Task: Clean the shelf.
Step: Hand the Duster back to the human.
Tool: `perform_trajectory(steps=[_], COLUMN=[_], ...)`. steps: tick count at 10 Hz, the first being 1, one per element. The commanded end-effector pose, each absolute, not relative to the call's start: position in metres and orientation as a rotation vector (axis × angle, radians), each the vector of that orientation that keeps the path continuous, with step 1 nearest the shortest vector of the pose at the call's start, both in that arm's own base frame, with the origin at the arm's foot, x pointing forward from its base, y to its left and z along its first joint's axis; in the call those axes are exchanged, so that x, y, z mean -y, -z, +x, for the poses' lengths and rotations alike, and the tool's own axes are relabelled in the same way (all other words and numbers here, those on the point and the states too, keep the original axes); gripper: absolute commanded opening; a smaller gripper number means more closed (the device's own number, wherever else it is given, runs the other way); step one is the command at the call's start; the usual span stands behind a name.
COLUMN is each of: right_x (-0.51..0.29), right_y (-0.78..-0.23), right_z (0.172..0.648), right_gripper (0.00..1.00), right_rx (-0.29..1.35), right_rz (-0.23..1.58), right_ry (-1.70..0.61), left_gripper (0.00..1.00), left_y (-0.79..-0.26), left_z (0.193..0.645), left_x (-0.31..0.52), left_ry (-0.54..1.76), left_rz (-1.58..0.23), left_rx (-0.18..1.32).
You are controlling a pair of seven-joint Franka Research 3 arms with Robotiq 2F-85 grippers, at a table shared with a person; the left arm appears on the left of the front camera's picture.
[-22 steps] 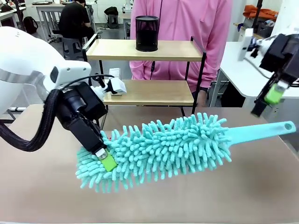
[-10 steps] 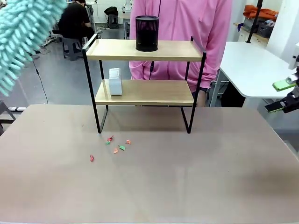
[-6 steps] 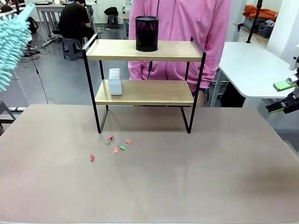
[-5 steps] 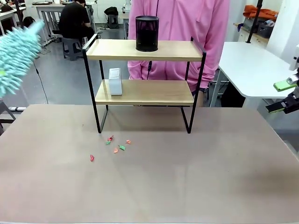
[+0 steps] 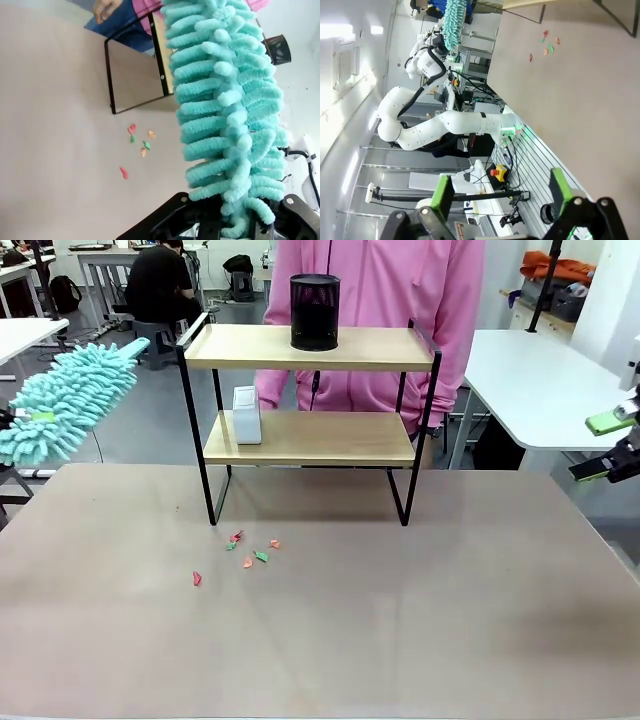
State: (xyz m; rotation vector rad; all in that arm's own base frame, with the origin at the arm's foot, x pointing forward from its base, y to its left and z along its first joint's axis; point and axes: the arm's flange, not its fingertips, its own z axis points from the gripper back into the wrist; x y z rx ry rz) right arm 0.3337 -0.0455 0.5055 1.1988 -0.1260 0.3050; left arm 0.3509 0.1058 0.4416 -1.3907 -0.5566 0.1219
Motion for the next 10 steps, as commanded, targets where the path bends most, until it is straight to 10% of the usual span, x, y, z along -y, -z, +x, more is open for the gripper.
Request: perform_trajectory(steps=[1,10], right_x=[0.0486,0.0486], right_y=[-0.5058,-0.5058], right_z=[0.3339,0.3339], right_gripper=[1.00,1.00], right_rx=[0.134,0.134], right_rz=[1.201,1.201], right_ry=[-0.330,-0.330], left_gripper=[0.00,0.00], left_y=[-0.4463,-0.4463], left_z=[0.3469,0.3469], left_x=[-0.1102,-0.1102], left_ry=[-0.104,-0.104], left_rz=[-1.383,-1.383], left_rx=[0.614,0.614])
